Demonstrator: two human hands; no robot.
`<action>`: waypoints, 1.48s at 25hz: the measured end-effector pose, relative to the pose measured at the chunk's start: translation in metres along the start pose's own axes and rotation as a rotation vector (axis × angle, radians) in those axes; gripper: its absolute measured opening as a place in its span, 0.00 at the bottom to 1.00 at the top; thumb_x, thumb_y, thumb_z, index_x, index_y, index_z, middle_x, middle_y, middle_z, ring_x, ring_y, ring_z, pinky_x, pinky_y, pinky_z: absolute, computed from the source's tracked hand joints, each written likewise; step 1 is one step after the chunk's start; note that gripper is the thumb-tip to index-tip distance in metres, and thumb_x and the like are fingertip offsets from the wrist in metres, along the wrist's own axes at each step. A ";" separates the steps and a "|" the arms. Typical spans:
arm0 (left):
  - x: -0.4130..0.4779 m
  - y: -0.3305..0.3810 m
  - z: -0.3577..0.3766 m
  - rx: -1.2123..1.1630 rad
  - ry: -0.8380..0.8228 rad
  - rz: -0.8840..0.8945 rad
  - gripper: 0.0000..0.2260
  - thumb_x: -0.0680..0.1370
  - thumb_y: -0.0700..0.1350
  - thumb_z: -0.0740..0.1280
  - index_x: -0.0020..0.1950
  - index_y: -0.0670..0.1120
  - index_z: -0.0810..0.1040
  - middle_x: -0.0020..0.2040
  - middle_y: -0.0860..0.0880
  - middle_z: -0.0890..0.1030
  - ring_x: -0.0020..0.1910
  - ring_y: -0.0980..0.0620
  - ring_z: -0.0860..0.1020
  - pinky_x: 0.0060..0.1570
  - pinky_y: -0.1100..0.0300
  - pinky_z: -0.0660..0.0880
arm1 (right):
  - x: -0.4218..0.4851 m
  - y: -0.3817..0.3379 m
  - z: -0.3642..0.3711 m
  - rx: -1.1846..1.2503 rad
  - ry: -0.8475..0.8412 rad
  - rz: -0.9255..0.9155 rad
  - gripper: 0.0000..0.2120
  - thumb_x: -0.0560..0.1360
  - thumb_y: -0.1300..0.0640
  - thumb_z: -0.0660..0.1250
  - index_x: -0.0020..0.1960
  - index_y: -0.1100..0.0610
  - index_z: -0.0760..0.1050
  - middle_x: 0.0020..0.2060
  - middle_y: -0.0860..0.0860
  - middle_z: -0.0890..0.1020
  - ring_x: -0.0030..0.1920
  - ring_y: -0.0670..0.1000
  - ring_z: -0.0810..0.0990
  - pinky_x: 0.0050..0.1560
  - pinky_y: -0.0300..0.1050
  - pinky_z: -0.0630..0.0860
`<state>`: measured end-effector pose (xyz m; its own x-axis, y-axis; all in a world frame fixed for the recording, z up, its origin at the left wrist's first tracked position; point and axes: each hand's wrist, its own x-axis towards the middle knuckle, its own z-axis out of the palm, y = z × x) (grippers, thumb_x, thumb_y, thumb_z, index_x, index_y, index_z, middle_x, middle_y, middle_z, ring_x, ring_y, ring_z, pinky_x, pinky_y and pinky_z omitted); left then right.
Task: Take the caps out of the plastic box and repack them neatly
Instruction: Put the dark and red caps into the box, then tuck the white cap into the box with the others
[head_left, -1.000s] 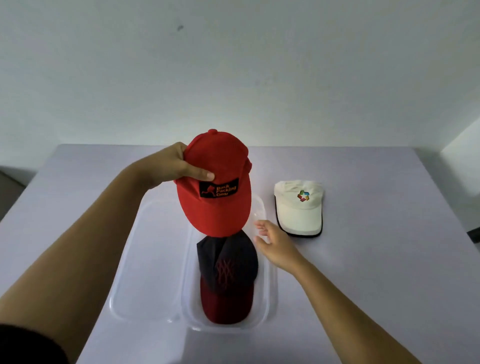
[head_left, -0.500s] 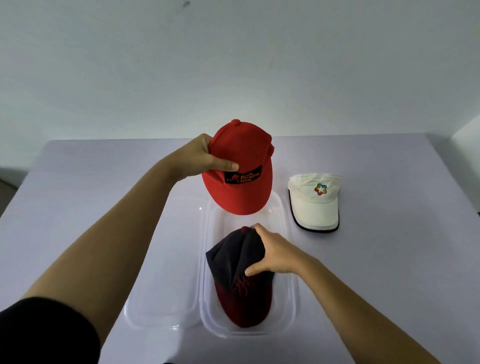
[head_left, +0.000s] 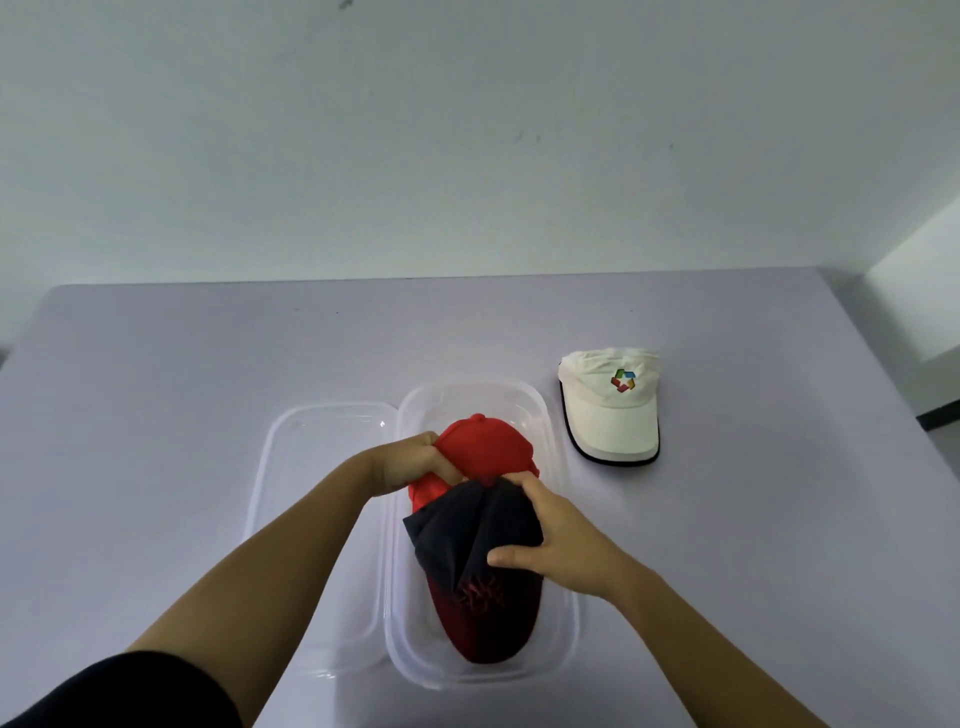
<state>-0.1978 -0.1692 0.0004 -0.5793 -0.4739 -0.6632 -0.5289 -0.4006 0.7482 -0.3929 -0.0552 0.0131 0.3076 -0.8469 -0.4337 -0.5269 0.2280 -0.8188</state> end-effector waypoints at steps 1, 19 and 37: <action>0.001 0.000 0.001 -0.028 0.005 -0.018 0.05 0.62 0.39 0.68 0.32 0.46 0.82 0.32 0.49 0.82 0.34 0.50 0.80 0.37 0.62 0.75 | 0.003 0.005 -0.001 -0.028 0.058 0.003 0.33 0.65 0.46 0.76 0.64 0.46 0.64 0.62 0.45 0.70 0.61 0.46 0.72 0.65 0.49 0.72; -0.013 -0.024 0.043 0.334 0.450 -0.009 0.30 0.77 0.53 0.59 0.77 0.52 0.51 0.69 0.44 0.63 0.58 0.50 0.68 0.55 0.59 0.67 | 0.034 0.024 0.003 -0.747 0.191 0.141 0.41 0.65 0.23 0.46 0.69 0.48 0.58 0.70 0.52 0.63 0.75 0.54 0.51 0.65 0.75 0.37; 0.073 0.091 0.067 0.245 0.622 0.321 0.28 0.78 0.51 0.64 0.76 0.48 0.58 0.76 0.48 0.61 0.74 0.49 0.62 0.72 0.51 0.61 | 0.033 0.093 -0.098 -0.254 0.676 0.290 0.31 0.75 0.39 0.57 0.70 0.59 0.64 0.69 0.58 0.69 0.70 0.58 0.64 0.70 0.54 0.61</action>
<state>-0.3303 -0.1877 0.0187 -0.3084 -0.9242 -0.2254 -0.5581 -0.0161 0.8296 -0.5096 -0.1087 -0.0404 -0.3775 -0.8978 -0.2271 -0.7027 0.4374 -0.5611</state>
